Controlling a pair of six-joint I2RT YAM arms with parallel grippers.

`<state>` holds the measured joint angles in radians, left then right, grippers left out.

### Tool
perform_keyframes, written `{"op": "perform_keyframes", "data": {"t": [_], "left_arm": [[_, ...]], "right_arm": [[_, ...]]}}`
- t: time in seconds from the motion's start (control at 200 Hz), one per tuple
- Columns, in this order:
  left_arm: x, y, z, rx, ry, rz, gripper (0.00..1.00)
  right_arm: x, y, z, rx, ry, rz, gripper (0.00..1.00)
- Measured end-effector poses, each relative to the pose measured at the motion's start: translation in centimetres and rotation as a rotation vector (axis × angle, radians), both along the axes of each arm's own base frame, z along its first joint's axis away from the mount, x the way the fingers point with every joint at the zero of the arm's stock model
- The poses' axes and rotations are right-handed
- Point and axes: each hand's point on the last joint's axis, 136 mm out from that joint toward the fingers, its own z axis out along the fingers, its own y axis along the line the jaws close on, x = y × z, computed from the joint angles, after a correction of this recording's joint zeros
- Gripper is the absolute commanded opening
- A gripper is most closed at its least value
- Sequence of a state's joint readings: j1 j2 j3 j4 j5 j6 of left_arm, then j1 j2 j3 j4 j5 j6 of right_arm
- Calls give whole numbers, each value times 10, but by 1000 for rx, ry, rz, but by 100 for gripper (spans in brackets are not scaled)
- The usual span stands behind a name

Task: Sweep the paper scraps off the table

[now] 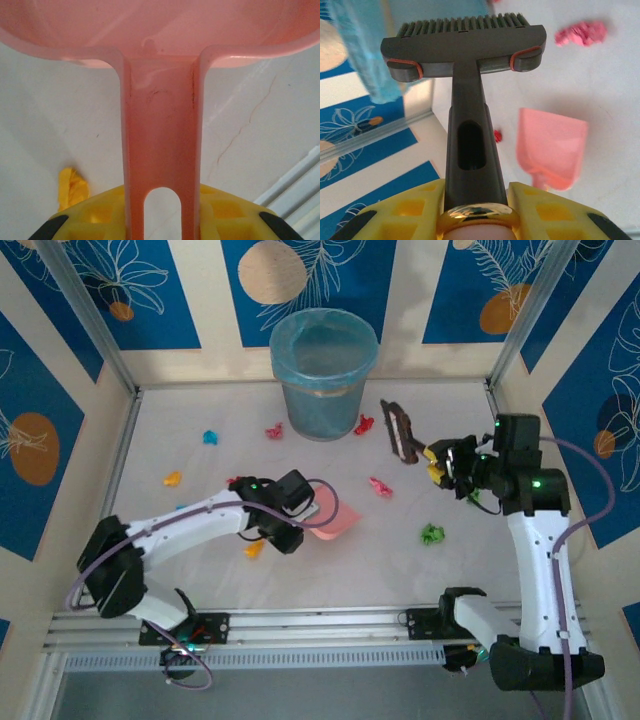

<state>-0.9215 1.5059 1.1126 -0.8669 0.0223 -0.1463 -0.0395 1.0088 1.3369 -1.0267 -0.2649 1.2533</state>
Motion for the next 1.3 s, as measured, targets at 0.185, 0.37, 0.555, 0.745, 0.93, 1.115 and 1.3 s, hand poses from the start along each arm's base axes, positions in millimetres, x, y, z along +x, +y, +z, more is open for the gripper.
{"op": "perform_keyframes", "data": {"t": [0.185, 0.37, 0.555, 0.745, 0.93, 1.115, 1.3], "left_arm": [[11, -20, -25, -7, 9, -8, 0], [21, -37, -43, -15, -9, -44, 0], [35, -56, -60, 8, -55, -90, 1], [55, -74, -63, 9, -108, -104, 21], [64, -84, -63, -2, -128, -105, 52], [63, -83, -63, -10, -135, -110, 74], [48, -71, -61, -75, -148, -115, 75]], "right_arm": [[21, -11, -11, -70, 61, 27, 0], [42, -14, -53, -128, 210, 105, 0], [46, -17, -75, -179, 275, 163, 0], [45, -14, -79, -199, 271, 199, 0], [43, -7, -88, -199, 298, 233, 0], [38, -2, -96, -193, 318, 257, 0], [35, 0, -103, -192, 334, 265, 0]]}}
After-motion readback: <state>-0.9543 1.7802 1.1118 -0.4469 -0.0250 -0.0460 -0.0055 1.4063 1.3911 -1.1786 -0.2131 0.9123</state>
